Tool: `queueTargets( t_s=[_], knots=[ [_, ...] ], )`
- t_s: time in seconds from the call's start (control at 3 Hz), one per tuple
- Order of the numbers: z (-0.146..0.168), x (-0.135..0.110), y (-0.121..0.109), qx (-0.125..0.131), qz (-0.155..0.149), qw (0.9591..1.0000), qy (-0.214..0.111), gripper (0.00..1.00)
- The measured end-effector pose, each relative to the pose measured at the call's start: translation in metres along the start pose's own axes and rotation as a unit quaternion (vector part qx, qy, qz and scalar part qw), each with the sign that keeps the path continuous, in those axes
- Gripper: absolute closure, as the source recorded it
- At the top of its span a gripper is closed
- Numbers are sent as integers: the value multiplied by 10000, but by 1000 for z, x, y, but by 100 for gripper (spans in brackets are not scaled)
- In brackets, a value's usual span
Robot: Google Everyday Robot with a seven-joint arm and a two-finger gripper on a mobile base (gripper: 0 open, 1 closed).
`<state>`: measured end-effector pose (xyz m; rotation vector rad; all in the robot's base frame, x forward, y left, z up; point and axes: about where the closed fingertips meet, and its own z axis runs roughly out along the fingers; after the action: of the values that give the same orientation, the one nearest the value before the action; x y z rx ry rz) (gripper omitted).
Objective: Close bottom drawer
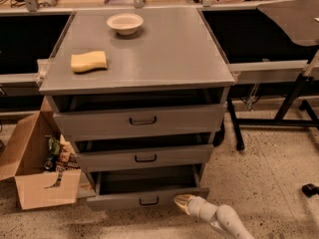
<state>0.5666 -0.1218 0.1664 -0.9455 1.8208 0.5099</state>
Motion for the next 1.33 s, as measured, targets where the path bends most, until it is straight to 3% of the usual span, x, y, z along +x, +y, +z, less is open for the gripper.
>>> queueTargets(
  t_s=[0.67,1.33],
  knots=[
    [2,-9,-17,230,209,9990,-312,100],
    [5,-11,-22,250,225,9988,-346,100]
  ],
)
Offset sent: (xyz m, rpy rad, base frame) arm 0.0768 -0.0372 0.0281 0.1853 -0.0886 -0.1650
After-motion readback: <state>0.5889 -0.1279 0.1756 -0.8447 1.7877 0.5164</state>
